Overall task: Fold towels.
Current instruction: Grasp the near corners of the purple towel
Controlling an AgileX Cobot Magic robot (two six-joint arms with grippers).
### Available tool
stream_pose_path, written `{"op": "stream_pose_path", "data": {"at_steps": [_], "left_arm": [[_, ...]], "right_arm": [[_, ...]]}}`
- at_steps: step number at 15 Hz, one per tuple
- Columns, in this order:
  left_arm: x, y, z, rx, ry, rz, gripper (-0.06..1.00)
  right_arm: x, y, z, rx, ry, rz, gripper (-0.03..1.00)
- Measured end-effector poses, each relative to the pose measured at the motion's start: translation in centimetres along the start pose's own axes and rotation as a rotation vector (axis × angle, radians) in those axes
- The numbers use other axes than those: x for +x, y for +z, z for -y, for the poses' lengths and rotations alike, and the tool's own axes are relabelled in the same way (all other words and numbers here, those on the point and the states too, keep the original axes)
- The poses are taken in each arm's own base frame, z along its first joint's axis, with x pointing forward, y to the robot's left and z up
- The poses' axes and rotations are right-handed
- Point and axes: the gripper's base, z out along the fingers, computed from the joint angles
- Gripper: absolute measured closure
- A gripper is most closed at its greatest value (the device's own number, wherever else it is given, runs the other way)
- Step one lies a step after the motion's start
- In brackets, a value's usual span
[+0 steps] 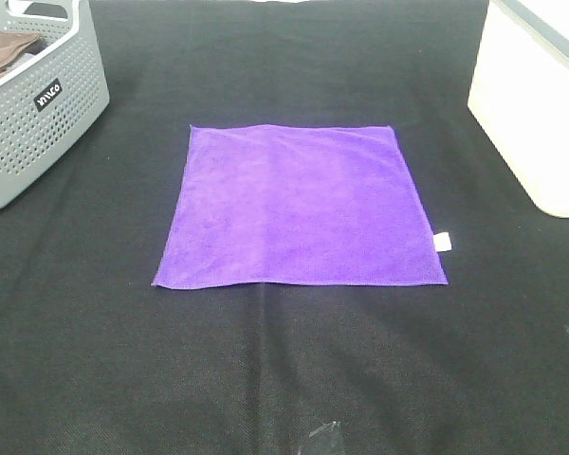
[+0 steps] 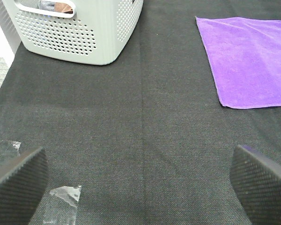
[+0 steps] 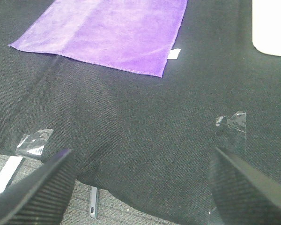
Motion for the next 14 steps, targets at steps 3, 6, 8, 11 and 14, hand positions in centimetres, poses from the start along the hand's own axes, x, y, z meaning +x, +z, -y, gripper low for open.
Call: {"op": "stream_pose_path", "data": {"at_steps": [3,6,8,11,14], "left_arm": [[0.0,0.0,-0.01,-0.001,0.0,0.0,-0.04],[0.0,0.0,-0.01,-0.001,0.0,0.0,-0.04],[0.0,0.0,-0.01,-0.001,-0.001,0.0,-0.04],[0.0,0.0,-0.01,-0.001,-0.003,0.0,-0.04],[0.0,0.0,-0.01,-0.001,-0.003,0.0,-0.04]], "right_arm": [[0.0,0.0,0.0,0.0,0.0,0.0,0.14],[0.0,0.0,0.0,0.0,0.0,0.0,0.02],[0.0,0.0,0.01,0.001,0.0,0.0,0.01],[0.0,0.0,0.01,0.001,0.0,0.0,0.0],[0.0,0.0,0.01,0.001,0.0,0.0,0.0]]}}
